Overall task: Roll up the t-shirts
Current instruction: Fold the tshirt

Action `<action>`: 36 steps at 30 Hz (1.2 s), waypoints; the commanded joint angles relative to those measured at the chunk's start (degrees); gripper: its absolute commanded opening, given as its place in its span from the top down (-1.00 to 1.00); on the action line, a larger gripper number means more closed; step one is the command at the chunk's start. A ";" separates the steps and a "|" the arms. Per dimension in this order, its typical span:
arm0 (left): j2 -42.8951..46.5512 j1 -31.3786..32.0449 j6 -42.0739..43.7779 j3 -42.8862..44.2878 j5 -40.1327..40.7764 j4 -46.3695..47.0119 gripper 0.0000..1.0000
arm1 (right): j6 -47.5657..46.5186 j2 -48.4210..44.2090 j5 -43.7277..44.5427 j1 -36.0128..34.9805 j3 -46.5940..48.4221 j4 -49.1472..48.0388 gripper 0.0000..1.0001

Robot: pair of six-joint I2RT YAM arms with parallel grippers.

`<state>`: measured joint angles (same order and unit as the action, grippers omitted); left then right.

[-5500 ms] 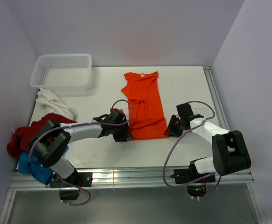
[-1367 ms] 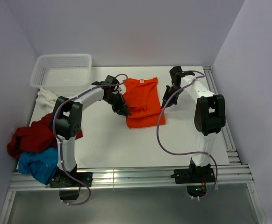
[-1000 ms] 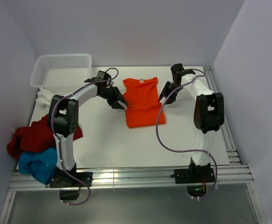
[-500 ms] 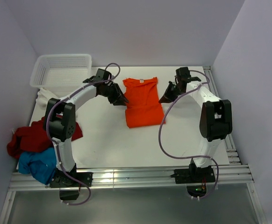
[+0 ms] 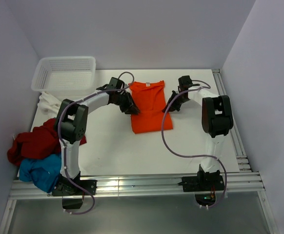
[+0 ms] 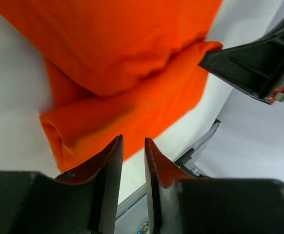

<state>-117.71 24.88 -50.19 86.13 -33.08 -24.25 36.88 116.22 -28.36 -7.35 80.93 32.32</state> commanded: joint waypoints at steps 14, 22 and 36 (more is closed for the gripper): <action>-7.20 -1.68 4.14 11.26 7.06 0.25 0.37 | 2.41 0.25 3.31 -0.12 3.46 -4.10 0.81; 9.41 -1.59 8.09 0.83 14.35 1.74 0.08 | -2.51 -21.34 6.73 -0.12 -8.74 -10.51 0.41; 37.99 1.57 9.59 -31.35 20.60 16.68 -0.93 | -10.34 -43.44 13.43 -4.77 -31.50 -11.47 -0.77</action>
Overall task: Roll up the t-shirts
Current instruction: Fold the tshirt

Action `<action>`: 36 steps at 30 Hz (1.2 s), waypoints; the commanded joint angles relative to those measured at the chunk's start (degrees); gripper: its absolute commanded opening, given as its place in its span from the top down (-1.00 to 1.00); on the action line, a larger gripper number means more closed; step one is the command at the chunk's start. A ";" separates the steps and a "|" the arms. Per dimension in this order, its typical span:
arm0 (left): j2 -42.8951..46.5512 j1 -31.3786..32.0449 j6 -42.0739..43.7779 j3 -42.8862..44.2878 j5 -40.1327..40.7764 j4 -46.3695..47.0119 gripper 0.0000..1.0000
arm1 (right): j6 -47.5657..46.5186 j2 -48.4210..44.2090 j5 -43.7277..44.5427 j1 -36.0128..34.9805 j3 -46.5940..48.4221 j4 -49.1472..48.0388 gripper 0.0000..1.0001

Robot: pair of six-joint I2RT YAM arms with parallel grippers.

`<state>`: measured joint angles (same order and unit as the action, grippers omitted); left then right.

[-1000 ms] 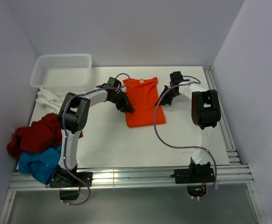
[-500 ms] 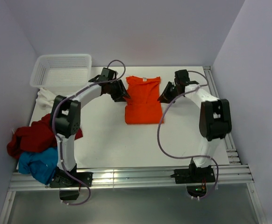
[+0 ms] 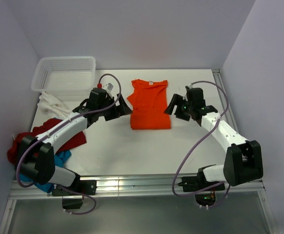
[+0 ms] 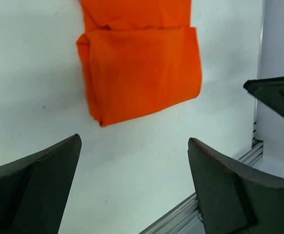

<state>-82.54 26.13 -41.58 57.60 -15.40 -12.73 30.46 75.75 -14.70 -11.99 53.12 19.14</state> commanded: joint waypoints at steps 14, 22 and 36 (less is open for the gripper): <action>-0.77 4.80 6.16 -11.02 6.43 19.05 -0.72 | 1.09 -8.78 14.61 -5.77 -19.20 -14.39 -0.21; -7.36 5.16 6.95 -10.76 6.78 23.19 -0.51 | 2.68 -1.40 18.83 -7.43 -20.34 -18.96 -0.16; -13.26 5.51 8.80 -9.09 6.61 24.25 -0.33 | 3.56 8.10 18.48 -9.37 -17.26 -23.44 -0.04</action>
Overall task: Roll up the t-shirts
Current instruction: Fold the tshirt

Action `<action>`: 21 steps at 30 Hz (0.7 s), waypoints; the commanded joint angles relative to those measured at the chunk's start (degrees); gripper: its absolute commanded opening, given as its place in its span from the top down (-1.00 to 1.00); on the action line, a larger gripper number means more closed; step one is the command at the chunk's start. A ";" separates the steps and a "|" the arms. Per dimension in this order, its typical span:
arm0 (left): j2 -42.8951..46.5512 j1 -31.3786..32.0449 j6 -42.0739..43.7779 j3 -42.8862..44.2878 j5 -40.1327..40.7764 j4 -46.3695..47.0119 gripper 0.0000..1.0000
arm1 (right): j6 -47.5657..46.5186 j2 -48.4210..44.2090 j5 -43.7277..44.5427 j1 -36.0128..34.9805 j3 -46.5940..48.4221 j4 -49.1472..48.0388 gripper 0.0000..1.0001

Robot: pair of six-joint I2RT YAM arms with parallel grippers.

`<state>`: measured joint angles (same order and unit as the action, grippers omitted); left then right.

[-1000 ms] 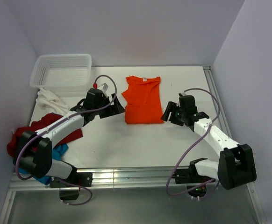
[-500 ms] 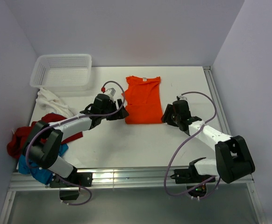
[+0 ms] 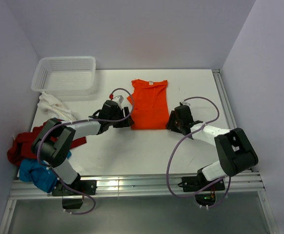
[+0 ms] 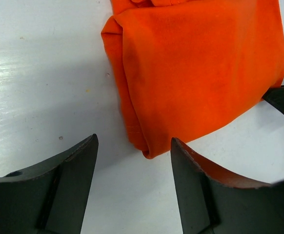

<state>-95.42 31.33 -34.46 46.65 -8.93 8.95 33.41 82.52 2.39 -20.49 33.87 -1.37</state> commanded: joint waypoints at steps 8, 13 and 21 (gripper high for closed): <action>-1.88 0.40 3.26 2.48 -0.83 2.30 -0.15 | 0.17 1.50 2.00 -1.57 2.25 -3.64 0.05; -2.40 0.92 3.17 2.39 -1.62 3.18 -0.17 | -0.27 2.47 1.82 -1.66 3.57 -2.94 0.10; -2.67 1.98 3.52 1.86 -2.93 4.41 -0.23 | -1.15 3.44 1.39 -1.83 4.80 -2.68 0.14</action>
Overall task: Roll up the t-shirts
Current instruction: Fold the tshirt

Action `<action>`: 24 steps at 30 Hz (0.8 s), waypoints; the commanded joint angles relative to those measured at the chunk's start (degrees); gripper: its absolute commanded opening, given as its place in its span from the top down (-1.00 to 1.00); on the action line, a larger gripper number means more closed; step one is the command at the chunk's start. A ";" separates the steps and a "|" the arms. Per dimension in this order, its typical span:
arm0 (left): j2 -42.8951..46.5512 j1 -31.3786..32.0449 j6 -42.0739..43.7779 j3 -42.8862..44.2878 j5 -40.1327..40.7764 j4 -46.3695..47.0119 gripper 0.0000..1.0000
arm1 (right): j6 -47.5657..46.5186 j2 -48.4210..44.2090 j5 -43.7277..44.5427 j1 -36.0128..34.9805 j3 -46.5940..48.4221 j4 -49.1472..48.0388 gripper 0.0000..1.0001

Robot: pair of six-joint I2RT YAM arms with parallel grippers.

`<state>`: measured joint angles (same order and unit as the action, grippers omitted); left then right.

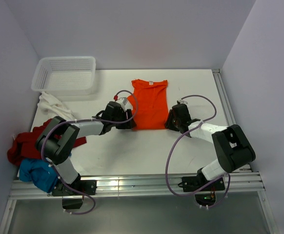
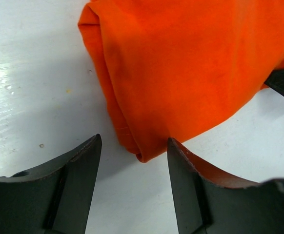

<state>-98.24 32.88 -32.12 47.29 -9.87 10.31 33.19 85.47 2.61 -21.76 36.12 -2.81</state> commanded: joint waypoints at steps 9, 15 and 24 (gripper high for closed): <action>0.06 1.66 1.27 0.35 -2.52 4.19 -0.13 | -1.29 0.92 0.64 -0.65 2.73 -1.23 0.28; -0.90 1.92 1.01 -0.09 -2.26 4.55 0.04 | -1.37 0.92 0.38 -0.74 2.73 -1.06 0.37; -2.75 2.36 1.53 -0.35 -1.65 5.16 0.37 | -1.28 0.84 0.03 -0.92 2.55 -0.97 0.51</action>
<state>-99.59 34.61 -32.05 46.85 -11.22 13.10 32.42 85.76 2.37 -22.00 36.45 -2.79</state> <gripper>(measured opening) 0.363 0.258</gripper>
